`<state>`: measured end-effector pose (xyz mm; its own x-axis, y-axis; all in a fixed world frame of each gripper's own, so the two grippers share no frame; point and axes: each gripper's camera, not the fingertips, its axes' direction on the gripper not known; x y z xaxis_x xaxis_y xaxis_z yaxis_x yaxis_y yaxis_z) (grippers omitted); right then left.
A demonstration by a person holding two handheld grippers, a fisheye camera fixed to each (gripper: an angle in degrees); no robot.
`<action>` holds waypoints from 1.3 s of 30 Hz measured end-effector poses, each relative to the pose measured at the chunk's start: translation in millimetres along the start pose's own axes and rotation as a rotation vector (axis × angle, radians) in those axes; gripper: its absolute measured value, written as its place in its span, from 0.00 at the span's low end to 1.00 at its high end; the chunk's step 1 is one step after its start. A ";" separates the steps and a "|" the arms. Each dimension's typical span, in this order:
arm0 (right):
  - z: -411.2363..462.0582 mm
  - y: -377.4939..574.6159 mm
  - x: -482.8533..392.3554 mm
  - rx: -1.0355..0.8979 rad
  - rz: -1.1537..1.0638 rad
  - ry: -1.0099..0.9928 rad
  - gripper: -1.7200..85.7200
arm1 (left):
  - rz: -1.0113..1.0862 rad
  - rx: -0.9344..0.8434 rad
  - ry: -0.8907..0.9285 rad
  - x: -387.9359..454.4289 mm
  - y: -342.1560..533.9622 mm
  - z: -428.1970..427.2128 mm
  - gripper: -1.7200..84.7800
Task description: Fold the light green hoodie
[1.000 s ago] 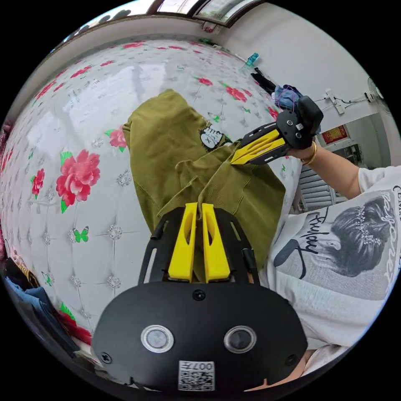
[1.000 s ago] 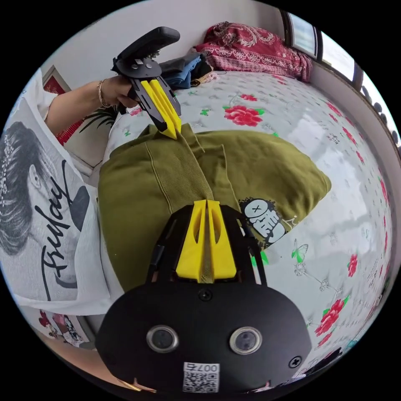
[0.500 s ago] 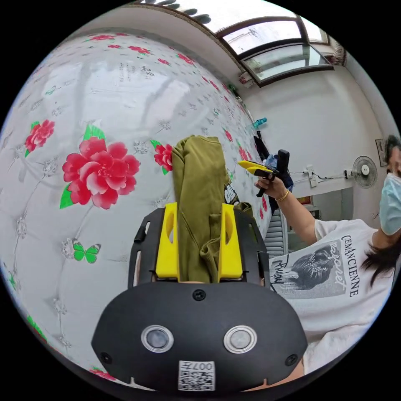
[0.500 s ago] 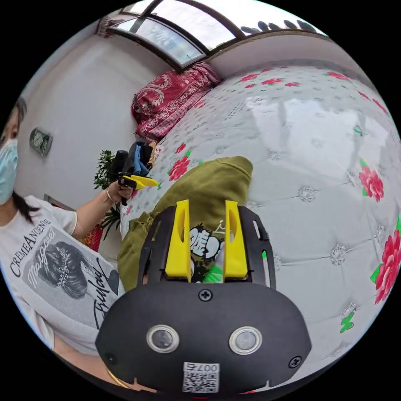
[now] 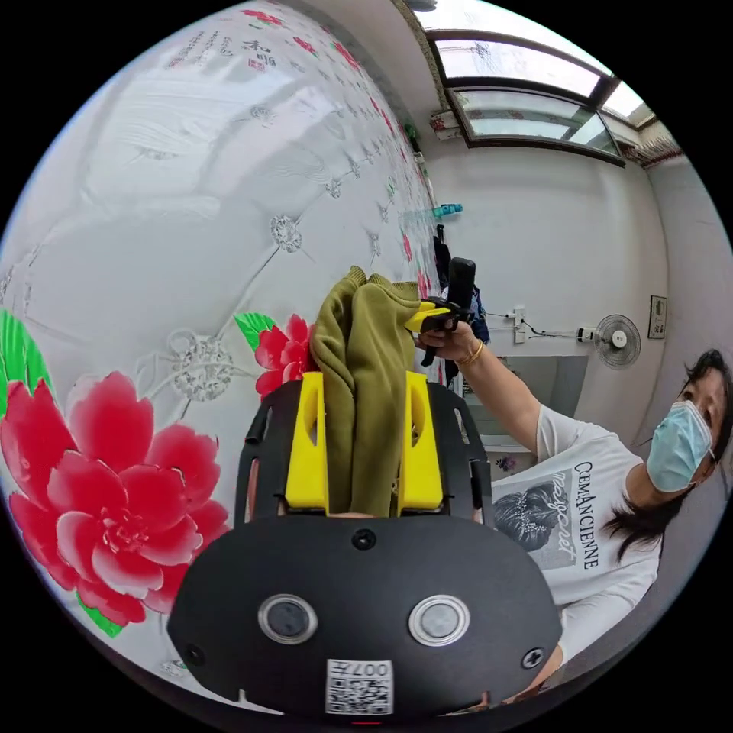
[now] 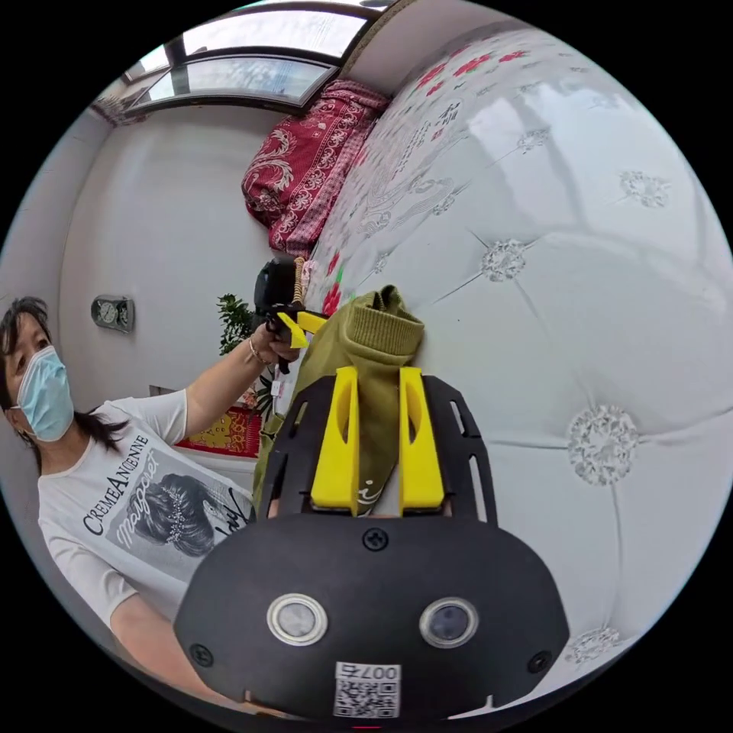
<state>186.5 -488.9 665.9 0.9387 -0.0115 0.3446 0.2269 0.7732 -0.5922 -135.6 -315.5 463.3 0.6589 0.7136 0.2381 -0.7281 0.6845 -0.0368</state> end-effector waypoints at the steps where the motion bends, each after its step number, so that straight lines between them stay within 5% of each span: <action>1: -0.3 -1.0 0.0 -0.005 -0.001 -0.019 0.07 | -0.011 -0.013 0.009 -3.0 -1.0 2.4 0.10; 7: -18.1 5.8 -74.3 -0.042 -0.258 0.011 0.02 | 0.174 -0.005 -0.016 75.6 24.9 -13.6 0.06; 18: 48.4 198.3 -328.6 -0.229 -0.834 0.489 0.02 | 0.829 -0.051 -0.626 360.2 284.7 63.3 0.07; 25: 198.4 316.4 -332.0 -0.437 -0.933 0.828 0.03 | 0.984 -0.200 -1.138 363.4 419.1 221.1 0.09; 30: 281.4 350.5 -311.4 -0.586 -1.170 1.082 0.04 | 1.291 -0.158 -1.540 337.6 483.0 298.6 0.08; 34: 287.0 346.8 -329.5 -0.624 -1.172 1.090 0.07 | 1.041 -0.148 -1.397 371.8 458.9 260.8 0.08; 39: 300.6 327.1 -330.2 -0.653 -1.054 1.042 0.11 | 0.667 0.139 -0.932 413.6 392.5 156.9 0.02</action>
<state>-127.3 -41.5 577.3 0.0003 -0.9473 0.3205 0.6611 -0.2403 -0.7108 -178.6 225.0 699.6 -0.2179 0.5004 0.8379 -0.9315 0.1496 -0.3316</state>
